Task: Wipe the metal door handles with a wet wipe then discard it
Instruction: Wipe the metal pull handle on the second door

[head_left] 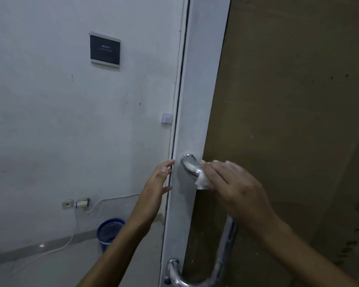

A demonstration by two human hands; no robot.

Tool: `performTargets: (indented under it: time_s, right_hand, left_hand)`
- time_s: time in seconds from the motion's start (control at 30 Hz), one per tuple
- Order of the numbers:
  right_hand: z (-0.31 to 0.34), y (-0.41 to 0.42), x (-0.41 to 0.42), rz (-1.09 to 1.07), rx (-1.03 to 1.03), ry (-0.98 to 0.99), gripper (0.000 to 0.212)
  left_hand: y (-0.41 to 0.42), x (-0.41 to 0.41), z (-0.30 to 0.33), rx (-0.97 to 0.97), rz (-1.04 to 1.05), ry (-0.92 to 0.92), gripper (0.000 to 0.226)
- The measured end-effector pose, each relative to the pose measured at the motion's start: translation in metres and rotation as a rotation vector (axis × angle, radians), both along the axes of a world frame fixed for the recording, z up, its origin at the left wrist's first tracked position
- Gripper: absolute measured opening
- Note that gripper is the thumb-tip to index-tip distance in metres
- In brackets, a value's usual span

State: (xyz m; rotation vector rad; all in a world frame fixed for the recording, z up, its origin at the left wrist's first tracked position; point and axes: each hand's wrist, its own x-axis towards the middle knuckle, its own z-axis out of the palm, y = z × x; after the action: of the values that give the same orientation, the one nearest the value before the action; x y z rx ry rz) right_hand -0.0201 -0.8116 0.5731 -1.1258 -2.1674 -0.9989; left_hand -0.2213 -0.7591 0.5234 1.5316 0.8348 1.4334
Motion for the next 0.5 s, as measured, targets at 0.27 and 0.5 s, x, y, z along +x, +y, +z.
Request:
performTargets:
  time_s: [0.27, 0.5]
  right_hand:
    - [0.008, 0.011, -0.077, -0.432, -0.103, -0.179, 0.063]
    - [-0.009, 0.002, -0.029, -0.177, 0.008, 0.116, 0.041]
  left_hand:
    - [-0.003, 0.004, 0.003, 0.023, 0.030, 0.009, 0.042]
    - [-0.010, 0.010, 0.001, 0.020, 0.021, 0.065, 0.036]
